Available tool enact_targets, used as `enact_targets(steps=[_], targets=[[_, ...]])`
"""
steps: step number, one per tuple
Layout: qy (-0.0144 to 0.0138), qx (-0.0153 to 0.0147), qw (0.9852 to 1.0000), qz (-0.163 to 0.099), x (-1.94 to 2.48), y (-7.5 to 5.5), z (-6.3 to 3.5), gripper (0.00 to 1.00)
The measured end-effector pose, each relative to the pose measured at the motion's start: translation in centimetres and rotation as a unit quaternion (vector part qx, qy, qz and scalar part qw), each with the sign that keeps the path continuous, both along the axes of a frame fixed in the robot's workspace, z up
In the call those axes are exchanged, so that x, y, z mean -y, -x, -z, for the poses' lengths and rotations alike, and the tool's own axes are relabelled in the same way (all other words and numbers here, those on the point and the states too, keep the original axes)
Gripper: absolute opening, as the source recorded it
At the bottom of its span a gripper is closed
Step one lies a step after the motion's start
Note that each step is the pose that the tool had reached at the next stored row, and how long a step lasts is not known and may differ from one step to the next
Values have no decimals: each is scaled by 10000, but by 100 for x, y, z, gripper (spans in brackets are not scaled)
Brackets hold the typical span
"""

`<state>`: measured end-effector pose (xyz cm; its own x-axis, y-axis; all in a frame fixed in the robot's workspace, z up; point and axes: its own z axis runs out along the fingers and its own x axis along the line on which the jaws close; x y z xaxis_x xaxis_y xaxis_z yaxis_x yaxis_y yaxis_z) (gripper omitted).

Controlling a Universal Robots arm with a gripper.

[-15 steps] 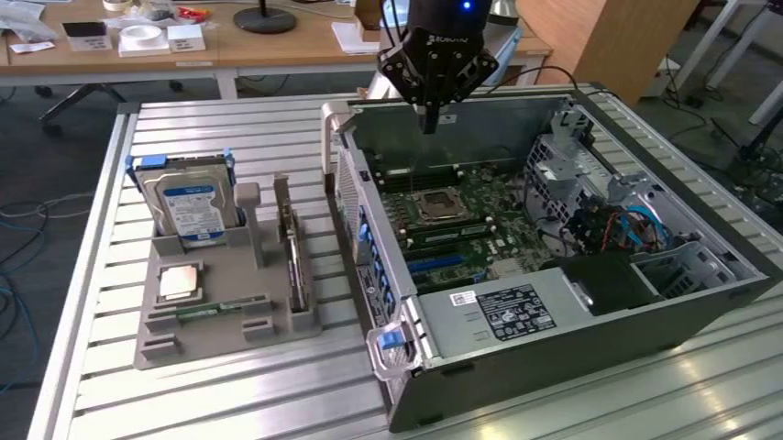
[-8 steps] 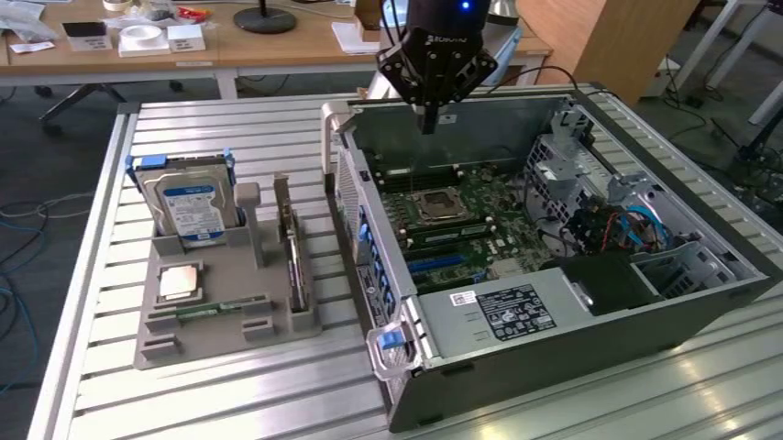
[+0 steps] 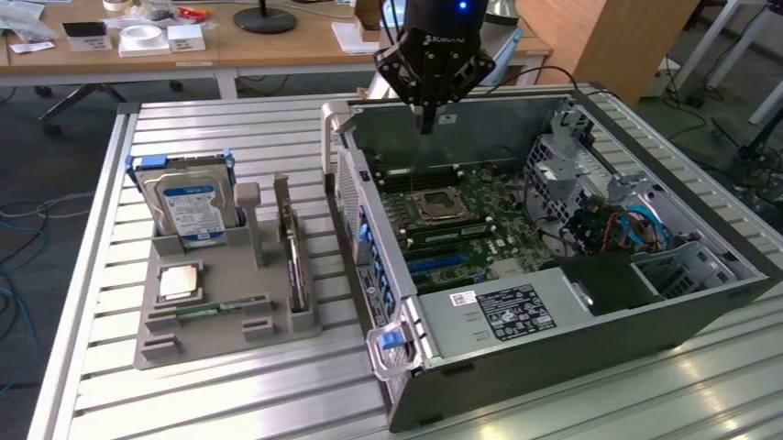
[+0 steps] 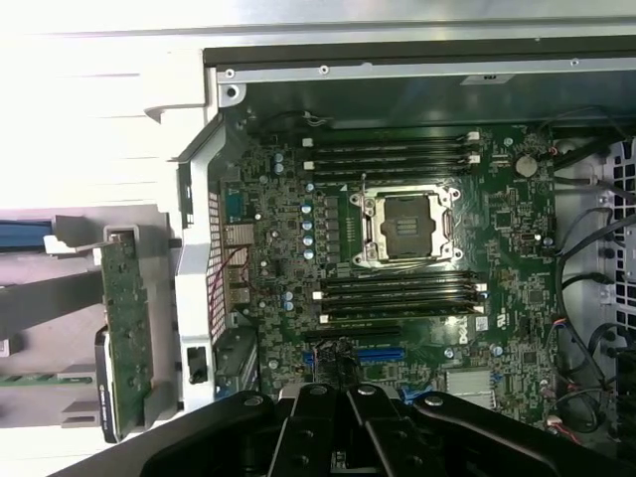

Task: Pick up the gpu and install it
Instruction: 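Reach for the gpu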

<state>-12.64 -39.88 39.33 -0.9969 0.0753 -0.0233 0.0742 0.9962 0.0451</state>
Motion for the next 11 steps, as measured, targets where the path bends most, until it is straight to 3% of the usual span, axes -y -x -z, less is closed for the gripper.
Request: enact_targets(steps=[11], targets=[[0,0,10000,0,0,52,0,11]])
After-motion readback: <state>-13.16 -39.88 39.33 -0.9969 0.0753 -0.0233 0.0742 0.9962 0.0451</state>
